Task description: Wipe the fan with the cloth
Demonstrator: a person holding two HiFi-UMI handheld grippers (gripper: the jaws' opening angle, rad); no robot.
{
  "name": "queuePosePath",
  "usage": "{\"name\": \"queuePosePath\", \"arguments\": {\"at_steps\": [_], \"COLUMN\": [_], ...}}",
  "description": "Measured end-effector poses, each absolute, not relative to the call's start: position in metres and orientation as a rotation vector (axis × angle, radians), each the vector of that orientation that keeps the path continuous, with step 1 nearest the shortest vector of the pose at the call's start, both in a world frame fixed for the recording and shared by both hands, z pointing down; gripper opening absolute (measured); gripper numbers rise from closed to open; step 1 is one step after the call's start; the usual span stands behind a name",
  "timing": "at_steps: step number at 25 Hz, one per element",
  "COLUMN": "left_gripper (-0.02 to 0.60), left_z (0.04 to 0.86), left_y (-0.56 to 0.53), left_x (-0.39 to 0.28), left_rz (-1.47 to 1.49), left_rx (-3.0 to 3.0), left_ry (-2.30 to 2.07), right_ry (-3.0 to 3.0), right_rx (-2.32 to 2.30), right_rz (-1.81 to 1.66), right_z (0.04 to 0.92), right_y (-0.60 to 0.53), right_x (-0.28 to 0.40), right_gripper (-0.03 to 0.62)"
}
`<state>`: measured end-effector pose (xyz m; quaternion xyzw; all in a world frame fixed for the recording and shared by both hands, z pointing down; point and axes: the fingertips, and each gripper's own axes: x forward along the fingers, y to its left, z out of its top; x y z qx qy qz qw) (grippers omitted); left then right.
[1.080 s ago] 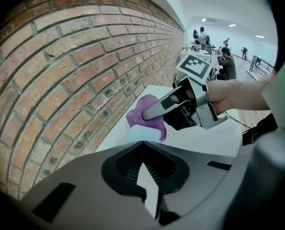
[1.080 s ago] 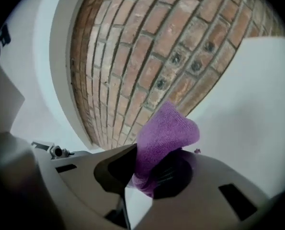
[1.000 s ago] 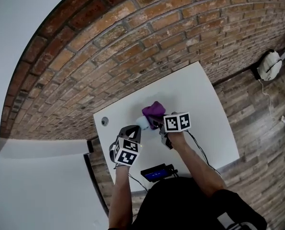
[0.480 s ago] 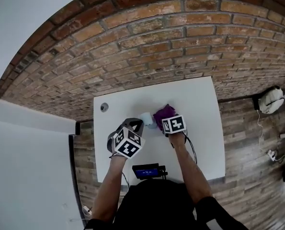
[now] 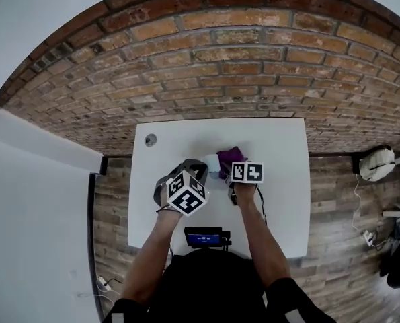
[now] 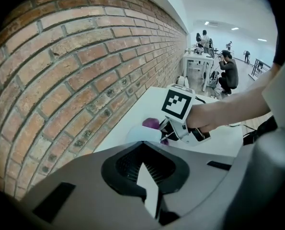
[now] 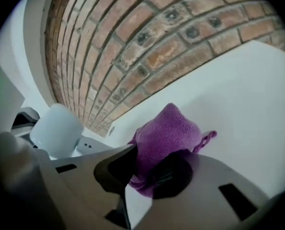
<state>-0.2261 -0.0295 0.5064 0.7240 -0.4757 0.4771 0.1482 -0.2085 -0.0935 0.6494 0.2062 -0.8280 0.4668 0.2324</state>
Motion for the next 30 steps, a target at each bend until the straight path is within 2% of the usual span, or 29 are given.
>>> {"name": "queuePosePath", "arguments": {"at_steps": [5,10,15,19,22,30], "left_gripper": [0.003,0.003,0.003,0.003,0.003,0.005], "left_z": [0.504,0.506,0.5,0.509,0.523,0.526], "left_y": [-0.03,-0.029,-0.022,0.003,0.007,0.002], "left_x": [-0.227,-0.227,-0.235,-0.227,-0.219,-0.255], "left_rz": [1.382,1.364,1.245,1.113,1.034,0.927], "left_rx": [2.09,2.1,2.081,2.059,2.018,1.928], "left_ry": [-1.37,-1.375,-1.436,-1.375,-1.324,-1.387], "right_ry": [-2.229,-2.166,-2.319,-2.582,-2.58,-2.485], "right_rx": [0.605,0.273,0.496,0.391,0.152,0.095], "right_rz": [1.335,1.273,0.983,0.756,0.682,0.904], "right_z": [0.653,0.653,0.596,0.521,0.518,0.543], "right_y": [-0.061,0.013,-0.084,-0.136,-0.115,-0.068], "right_x": [-0.191,-0.19,-0.165,-0.211,-0.249,-0.229], "right_gripper": [0.078,0.078,0.078,0.078,0.078,0.077]}}
